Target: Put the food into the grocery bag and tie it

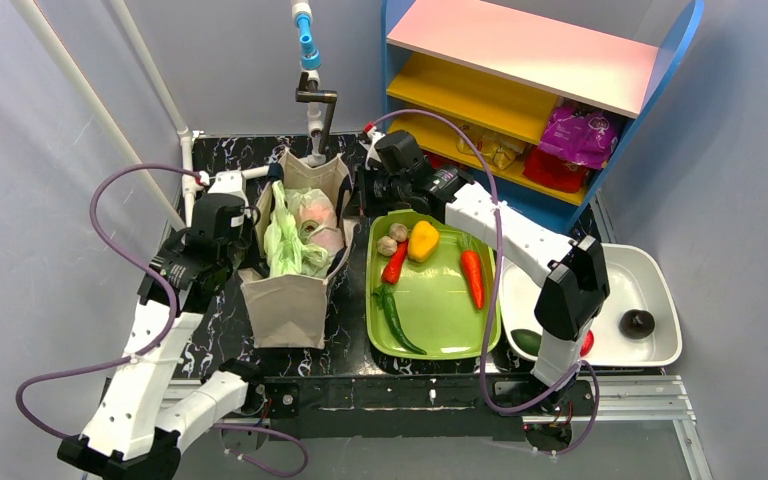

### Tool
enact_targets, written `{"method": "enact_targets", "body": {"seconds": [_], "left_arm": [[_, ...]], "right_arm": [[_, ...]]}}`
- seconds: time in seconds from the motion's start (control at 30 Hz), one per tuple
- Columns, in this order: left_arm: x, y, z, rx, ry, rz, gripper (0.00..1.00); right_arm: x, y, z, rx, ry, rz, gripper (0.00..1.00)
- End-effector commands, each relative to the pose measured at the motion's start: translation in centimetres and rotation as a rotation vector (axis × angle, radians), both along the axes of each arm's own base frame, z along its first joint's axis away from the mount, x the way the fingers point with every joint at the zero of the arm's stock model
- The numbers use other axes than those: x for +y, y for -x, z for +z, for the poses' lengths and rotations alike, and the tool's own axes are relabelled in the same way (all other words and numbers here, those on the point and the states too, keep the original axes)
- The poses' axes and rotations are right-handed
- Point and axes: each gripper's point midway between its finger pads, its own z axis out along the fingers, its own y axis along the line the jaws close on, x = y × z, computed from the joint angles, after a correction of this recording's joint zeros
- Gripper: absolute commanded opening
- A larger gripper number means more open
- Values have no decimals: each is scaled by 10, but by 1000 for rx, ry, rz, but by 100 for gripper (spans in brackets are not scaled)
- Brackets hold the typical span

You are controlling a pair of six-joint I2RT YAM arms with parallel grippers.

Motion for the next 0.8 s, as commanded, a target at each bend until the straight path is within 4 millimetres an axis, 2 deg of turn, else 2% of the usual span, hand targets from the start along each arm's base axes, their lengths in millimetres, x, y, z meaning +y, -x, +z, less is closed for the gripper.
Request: {"method": "enact_targets", "body": {"seconds": [0.0, 0.03, 0.07, 0.1, 0.13, 0.17, 0.2, 0.27, 0.37, 0.63, 0.77], "left_arm": [[10, 4, 1, -50, 26, 92, 1], [12, 7, -4, -38, 30, 113, 6], [14, 10, -9, -29, 35, 130, 15], [14, 12, -11, -27, 43, 139, 25], [14, 15, -12, -29, 56, 138, 38], [13, 17, -11, -33, 69, 135, 49], [12, 19, -10, -39, 80, 129, 58], [13, 24, -7, -54, 90, 133, 68], [17, 29, 0, -66, 90, 142, 73], [16, 24, 37, -126, 100, 122, 82], [14, 20, 57, -156, 98, 103, 85]], "right_arm": [[-5, -7, 47, -125, -106, -20, 1], [-4, -5, 45, -116, -107, -14, 6], [-4, -3, 43, -105, -108, -5, 17], [-3, 0, 41, -87, -111, 2, 32], [-3, 3, 39, -62, -109, 7, 56], [-3, 6, 41, -47, -111, 12, 66], [-3, 10, 42, -31, -111, 27, 71], [-4, 16, 48, -17, -107, 46, 75], [-8, 21, 60, -20, -92, 65, 79], [-25, 25, 107, -113, -97, 52, 83], [-33, 35, 133, -134, -126, 66, 84]]}}
